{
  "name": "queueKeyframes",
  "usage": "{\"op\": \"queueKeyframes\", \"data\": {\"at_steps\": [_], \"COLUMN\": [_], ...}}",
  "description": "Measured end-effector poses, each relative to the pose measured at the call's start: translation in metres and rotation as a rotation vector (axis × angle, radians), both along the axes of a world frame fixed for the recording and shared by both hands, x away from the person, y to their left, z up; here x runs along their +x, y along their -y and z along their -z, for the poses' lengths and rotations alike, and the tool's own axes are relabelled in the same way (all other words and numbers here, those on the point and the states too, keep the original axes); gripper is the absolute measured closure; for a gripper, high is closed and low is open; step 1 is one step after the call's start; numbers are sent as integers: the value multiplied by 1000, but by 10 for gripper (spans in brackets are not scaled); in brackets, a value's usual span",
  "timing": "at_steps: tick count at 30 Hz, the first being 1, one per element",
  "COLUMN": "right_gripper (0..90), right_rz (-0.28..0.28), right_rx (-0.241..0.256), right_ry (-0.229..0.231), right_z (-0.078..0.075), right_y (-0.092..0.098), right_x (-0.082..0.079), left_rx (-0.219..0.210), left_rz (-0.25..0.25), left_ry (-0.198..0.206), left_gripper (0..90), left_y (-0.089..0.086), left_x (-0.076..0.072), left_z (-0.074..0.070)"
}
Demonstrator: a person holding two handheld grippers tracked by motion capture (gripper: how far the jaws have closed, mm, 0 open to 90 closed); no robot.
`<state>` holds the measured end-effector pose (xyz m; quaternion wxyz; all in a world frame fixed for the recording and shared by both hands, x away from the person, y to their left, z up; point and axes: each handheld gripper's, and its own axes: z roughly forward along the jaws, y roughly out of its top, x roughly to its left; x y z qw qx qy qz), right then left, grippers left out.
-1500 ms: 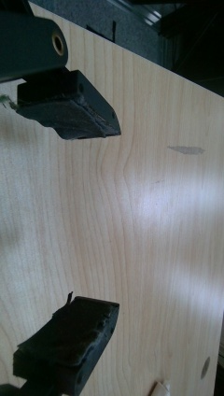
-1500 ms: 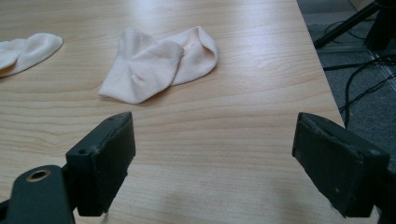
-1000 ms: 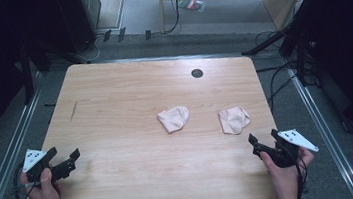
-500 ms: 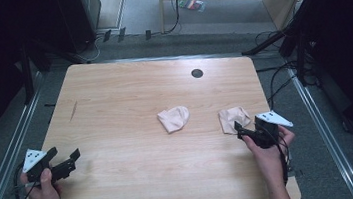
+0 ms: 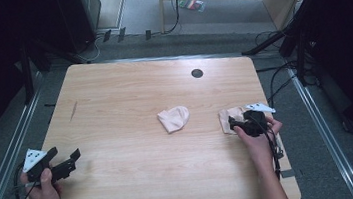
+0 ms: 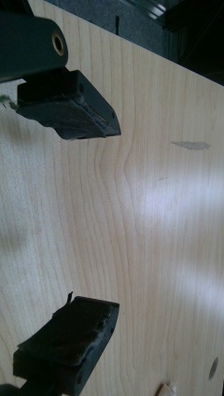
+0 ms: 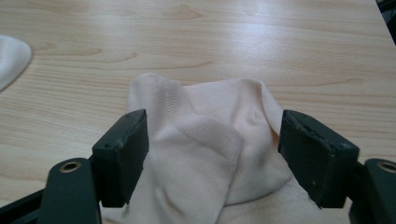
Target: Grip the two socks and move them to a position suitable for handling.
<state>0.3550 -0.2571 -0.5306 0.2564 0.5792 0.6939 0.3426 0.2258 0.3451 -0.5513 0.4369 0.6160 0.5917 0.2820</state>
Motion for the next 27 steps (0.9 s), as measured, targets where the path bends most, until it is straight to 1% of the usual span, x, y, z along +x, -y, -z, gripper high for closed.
{"op": "queueKeyframes", "data": {"at_steps": [1, 3, 6, 11, 15, 16, 17, 19, 21, 22, 24, 27], "right_gripper": [246, 239, 232, 248, 507, 595, 657, 769, 813, 820, 824, 825], "right_rz": [5, 15, 26, 25, 1, -3, -9, -8, -6, -9, -20, -29], "right_rx": [-3, 0, -13, -29, -19, -15, -9, 4, 28, 20, 30, 78], "right_ry": [0, -13, -44, -40, 8, 11, 13, 0, -25, -27, -16, 19], "right_z": [1, 5, 13, 15, 18, 17, 17, 16, 13, 12, 9, -3], "right_y": [0, 1, 0, -1, -4, -4, -4, -4, -1, -1, -3, -7], "right_x": [2, 6, 10, 10, 4, 3, 2, 2, 3, 3, 1, -7], "left_rx": [1, 3, 1, 0, -1, -1, -1, 0, -2, -3, -5, -2], "left_rz": [-1, -1, 1, 1, 0, 0, 0, 0, 2, 2, 1, 2], "left_ry": [1, 1, -1, -1, -2, -2, -2, -2, -2, -2, -1, -6], "left_gripper": [133, 133, 133, 133, 133, 133, 133, 134, 133, 133, 134, 134], "left_y": [0, 0, 0, 0, 0, 0, 0, 0, 0, 0, -1, 0], "left_x": [0, 0, 0, 0, 0, 0, 0, 0, 0, 0, 0, 0], "left_z": [0, 0, 0, 0, 0, 0, 0, 0, 0, 0, 0, 0]}}
